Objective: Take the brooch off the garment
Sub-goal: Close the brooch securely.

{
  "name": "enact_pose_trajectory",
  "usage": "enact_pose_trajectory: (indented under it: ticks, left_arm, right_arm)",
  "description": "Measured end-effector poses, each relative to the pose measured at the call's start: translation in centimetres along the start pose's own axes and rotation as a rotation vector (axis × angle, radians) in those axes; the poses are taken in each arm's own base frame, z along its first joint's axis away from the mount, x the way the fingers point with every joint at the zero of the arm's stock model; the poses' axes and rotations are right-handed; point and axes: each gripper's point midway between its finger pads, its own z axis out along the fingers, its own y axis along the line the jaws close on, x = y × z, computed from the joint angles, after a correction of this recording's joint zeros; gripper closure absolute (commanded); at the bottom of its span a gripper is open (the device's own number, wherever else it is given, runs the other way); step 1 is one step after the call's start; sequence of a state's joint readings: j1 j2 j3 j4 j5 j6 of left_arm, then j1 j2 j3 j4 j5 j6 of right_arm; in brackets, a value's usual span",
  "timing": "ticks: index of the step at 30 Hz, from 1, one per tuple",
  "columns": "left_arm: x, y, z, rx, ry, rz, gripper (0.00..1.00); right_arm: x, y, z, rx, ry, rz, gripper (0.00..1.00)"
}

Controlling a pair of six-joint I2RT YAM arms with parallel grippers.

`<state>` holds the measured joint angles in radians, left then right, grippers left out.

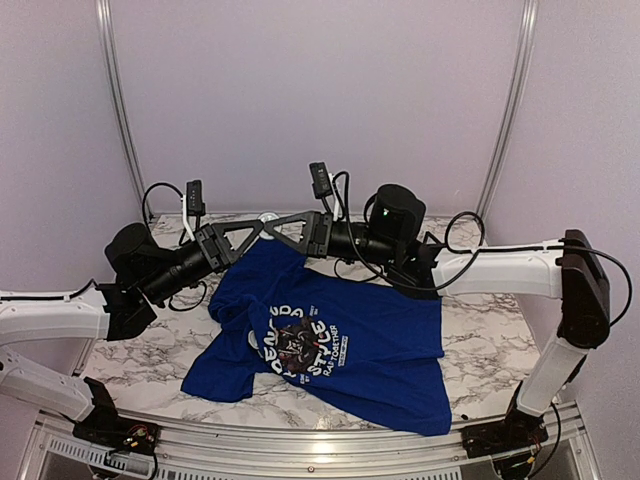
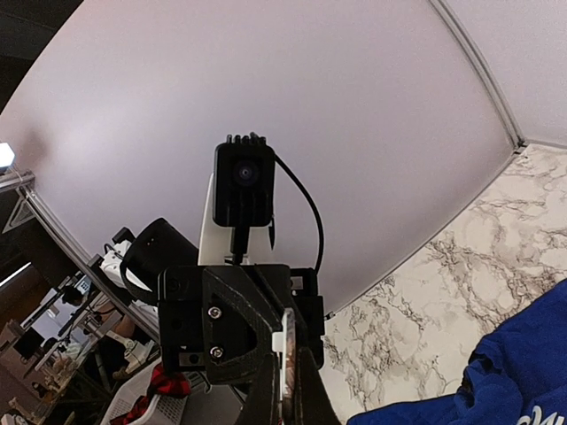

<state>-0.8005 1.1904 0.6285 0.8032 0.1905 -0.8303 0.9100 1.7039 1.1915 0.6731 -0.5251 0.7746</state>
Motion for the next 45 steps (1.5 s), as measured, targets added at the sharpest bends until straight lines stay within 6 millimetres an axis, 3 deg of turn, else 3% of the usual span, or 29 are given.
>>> enact_pose_trajectory:
  ticks: [45]
  left_arm:
    - [0.2,1.1,-0.8,-0.055,-0.027,-0.055,1.00]
  right_arm:
    - [0.7,-1.0,-0.2,0.038,-0.009,0.004,0.91]
